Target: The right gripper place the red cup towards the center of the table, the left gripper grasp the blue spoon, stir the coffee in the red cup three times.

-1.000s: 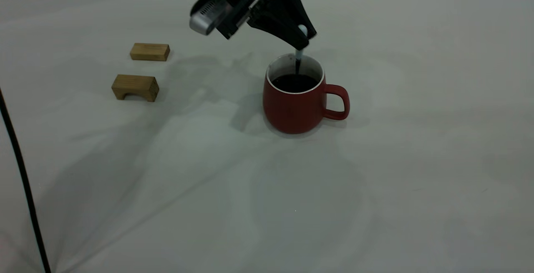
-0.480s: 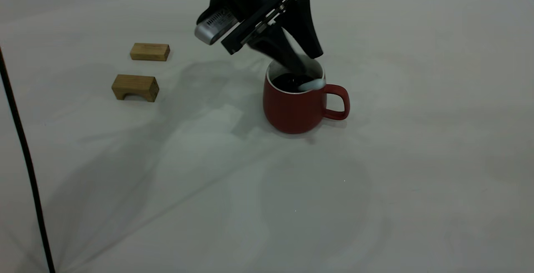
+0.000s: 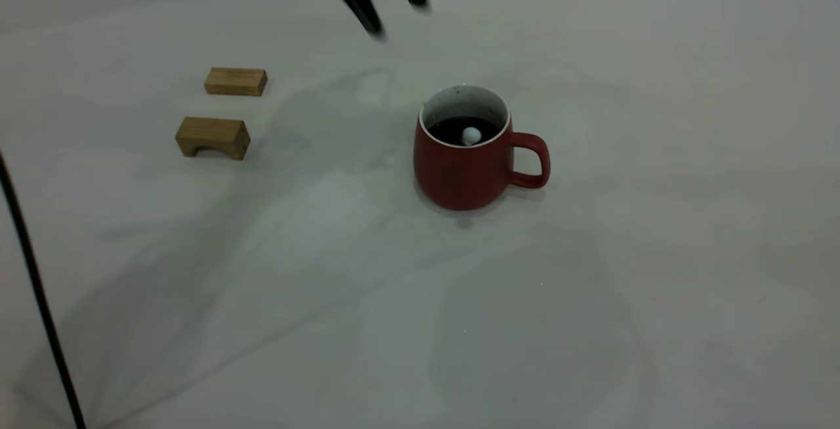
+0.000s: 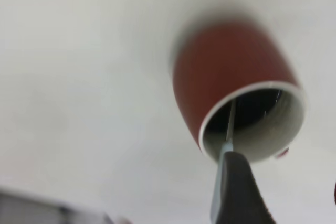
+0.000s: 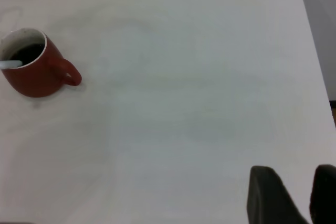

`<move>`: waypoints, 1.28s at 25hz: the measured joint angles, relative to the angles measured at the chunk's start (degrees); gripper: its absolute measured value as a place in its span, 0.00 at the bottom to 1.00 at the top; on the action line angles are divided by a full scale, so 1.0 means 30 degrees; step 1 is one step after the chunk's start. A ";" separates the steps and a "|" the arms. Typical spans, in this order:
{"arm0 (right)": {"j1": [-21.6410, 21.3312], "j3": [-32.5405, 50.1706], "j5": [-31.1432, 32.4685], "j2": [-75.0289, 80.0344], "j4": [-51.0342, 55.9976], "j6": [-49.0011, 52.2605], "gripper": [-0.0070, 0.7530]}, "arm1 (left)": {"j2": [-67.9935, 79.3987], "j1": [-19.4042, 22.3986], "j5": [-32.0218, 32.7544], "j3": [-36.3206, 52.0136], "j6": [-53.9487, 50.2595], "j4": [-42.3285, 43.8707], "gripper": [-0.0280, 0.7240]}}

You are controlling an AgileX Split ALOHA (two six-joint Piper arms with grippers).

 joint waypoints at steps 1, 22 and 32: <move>0.0000 0.0000 0.0000 0.0000 0.0000 0.0000 0.32 | -0.0627 -0.0024 0.0000 -0.0005 0.0868 0.1080 0.70; 0.0000 0.0000 0.0000 0.0000 0.0000 0.0000 0.32 | -1.7931 -0.0112 0.0000 1.5007 1.0405 0.8254 0.70; 0.0000 0.0000 0.0000 0.0000 0.0000 0.0000 0.32 | -2.9186 0.2449 -0.0100 2.4923 1.3445 0.6455 0.70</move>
